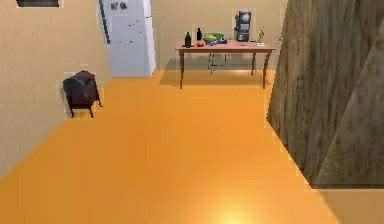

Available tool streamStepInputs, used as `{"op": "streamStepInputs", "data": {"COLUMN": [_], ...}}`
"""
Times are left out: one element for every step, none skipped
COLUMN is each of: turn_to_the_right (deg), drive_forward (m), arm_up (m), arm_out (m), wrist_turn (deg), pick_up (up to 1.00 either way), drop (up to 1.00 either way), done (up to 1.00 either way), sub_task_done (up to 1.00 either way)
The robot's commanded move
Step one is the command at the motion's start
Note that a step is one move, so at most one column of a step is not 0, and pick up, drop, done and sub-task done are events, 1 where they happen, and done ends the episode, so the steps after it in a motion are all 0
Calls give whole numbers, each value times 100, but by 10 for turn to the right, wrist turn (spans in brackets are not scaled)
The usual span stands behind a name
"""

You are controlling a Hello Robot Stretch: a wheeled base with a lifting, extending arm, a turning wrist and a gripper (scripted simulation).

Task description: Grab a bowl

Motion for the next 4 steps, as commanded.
{"op": "streamStepInputs", "data": {"turn_to_the_right": [0, 0, 0, 0], "drive_forward": [0, 0, 0, 0], "arm_up": [0, -12, 0, 10], "arm_out": [0, 0, 0, 0], "wrist_turn": [450, 0, 0, 0], "pick_up": [0, 0, 100, 0], "drop": [0, 0, 0, 0], "done": [0, 0, 0, 0], "sub_task_done": [0, 0, 0, 0]}}
